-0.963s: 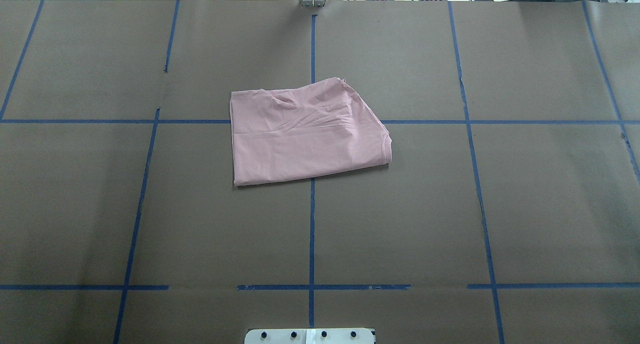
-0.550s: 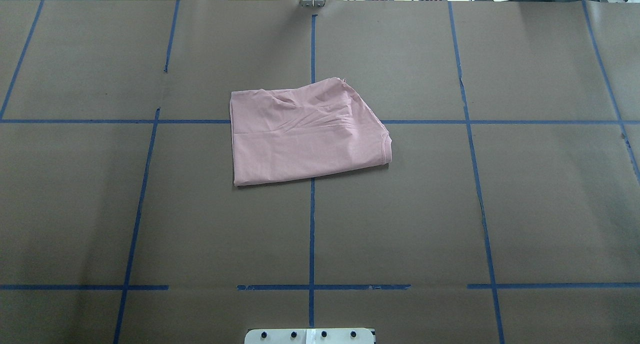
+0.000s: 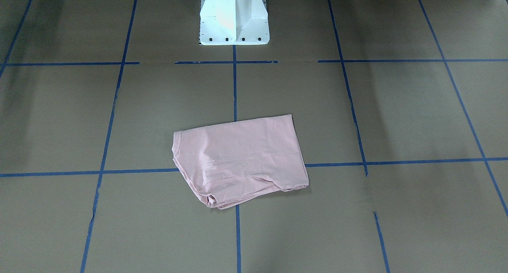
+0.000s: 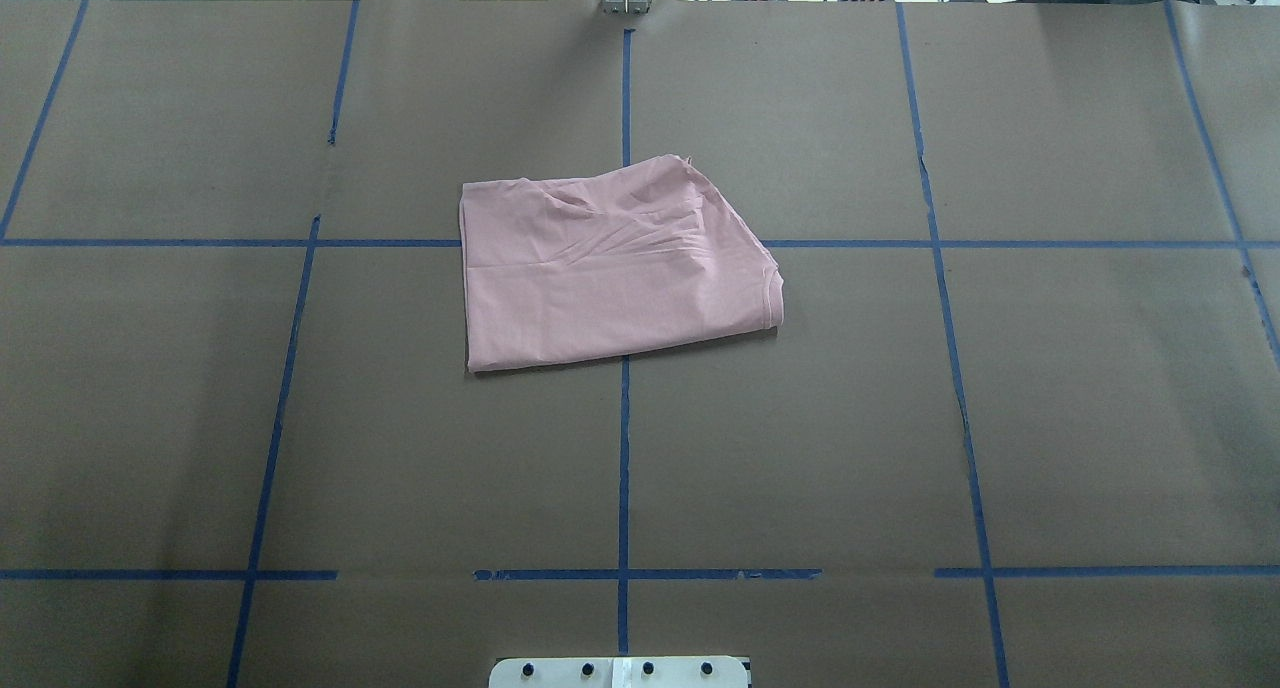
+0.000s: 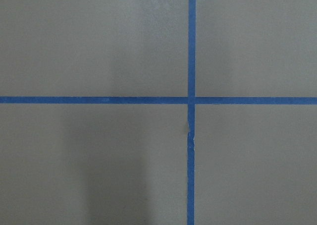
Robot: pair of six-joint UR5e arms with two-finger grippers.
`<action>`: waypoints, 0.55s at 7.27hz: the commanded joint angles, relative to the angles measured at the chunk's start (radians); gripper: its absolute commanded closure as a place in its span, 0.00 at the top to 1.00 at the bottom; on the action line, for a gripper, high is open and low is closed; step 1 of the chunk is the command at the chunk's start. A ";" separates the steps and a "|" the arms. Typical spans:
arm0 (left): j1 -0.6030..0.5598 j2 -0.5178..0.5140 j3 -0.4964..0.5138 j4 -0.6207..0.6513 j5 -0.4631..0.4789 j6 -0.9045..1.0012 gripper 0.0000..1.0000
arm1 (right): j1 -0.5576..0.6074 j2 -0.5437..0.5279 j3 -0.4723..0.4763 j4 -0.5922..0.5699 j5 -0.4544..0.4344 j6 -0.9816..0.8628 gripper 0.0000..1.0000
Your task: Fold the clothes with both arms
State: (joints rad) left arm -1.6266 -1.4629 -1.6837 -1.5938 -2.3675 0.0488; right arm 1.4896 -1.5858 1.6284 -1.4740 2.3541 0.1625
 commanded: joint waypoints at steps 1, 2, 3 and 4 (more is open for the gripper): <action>0.016 -0.001 0.001 0.000 0.001 0.000 1.00 | 0.000 0.000 0.005 0.000 0.001 0.000 1.00; 0.025 -0.001 0.001 -0.002 0.001 -0.001 1.00 | 0.001 0.000 0.004 0.000 0.001 0.000 1.00; 0.025 -0.001 0.001 -0.002 0.001 -0.001 1.00 | 0.000 0.000 0.005 0.000 0.001 0.000 1.00; 0.025 -0.001 0.001 -0.002 0.001 -0.001 1.00 | 0.001 0.000 0.008 0.003 0.002 0.000 1.00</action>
State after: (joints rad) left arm -1.6031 -1.4634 -1.6828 -1.5951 -2.3669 0.0477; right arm 1.4901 -1.5861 1.6339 -1.4736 2.3550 0.1626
